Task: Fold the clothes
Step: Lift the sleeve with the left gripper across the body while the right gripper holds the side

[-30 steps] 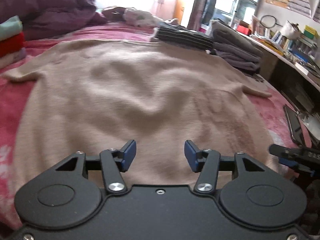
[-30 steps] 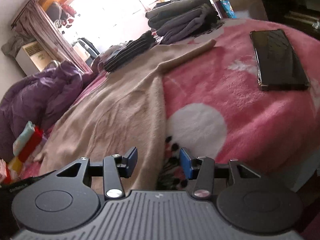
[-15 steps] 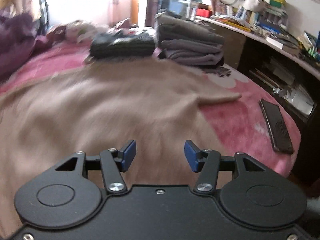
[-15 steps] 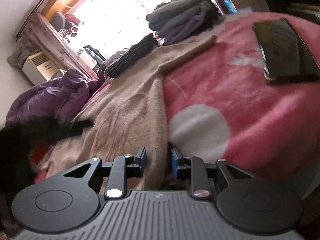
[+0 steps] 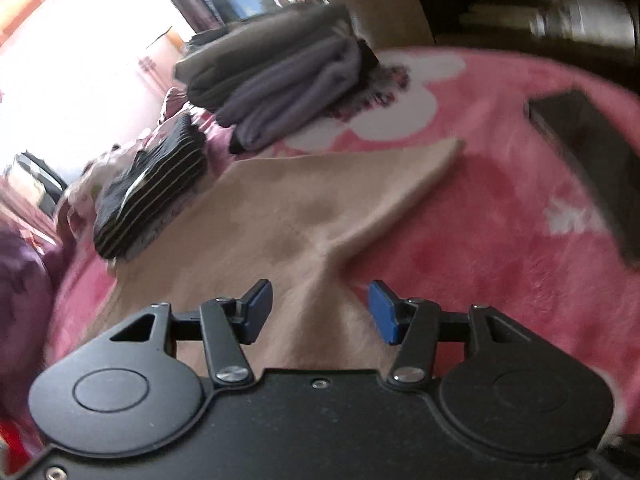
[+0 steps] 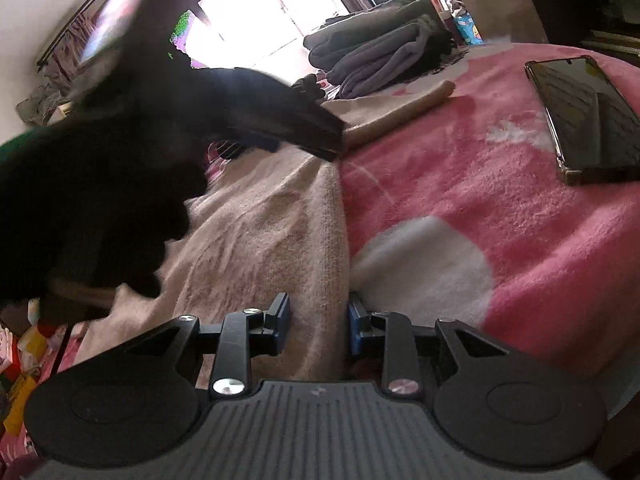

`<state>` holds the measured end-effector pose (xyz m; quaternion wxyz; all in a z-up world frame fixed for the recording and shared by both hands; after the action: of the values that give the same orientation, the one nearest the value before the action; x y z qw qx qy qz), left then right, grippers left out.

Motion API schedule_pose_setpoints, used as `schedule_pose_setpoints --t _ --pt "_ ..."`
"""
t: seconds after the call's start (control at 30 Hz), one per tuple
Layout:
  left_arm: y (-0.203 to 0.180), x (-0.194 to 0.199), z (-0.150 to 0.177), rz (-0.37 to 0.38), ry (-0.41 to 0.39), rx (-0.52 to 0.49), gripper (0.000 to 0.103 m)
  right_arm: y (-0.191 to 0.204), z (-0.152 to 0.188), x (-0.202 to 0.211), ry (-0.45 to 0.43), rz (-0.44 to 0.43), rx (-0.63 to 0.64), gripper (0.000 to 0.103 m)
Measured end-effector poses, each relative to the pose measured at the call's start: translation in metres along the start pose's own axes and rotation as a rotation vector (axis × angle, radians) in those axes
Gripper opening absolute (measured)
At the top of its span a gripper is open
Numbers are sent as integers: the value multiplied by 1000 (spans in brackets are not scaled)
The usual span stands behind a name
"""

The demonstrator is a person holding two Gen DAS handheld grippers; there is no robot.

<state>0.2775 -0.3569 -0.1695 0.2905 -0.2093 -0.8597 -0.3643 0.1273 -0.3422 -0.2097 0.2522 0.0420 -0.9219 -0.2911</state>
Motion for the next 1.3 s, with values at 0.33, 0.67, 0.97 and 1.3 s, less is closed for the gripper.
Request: schedule_pose_setpoints --t 0.33,0.67,0.97,1.3 --pt "-8 -39 -19 -225 55 -217 57 -4 0 -1 -2 -19 -33 31" --pt "20 -44 -32 -317 42 -190 13 12 0 10 6 -28 50 16" --pt "129 18 15 -111 -113 387 13 81 -2 28 -76 -124 330 11" --pt "205 45 78 16 -203 760 13 156 39 7 6 -227 566 10"
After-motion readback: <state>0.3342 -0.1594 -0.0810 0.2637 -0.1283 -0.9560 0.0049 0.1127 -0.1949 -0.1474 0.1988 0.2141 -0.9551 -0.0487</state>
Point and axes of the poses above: each gripper's, at about its wrist camera, not at the fingertips, and x roughly against the way its jaws point, y to its left, z to its underside, the point moved 9 cm from there along -x, roughly the way its jaws point
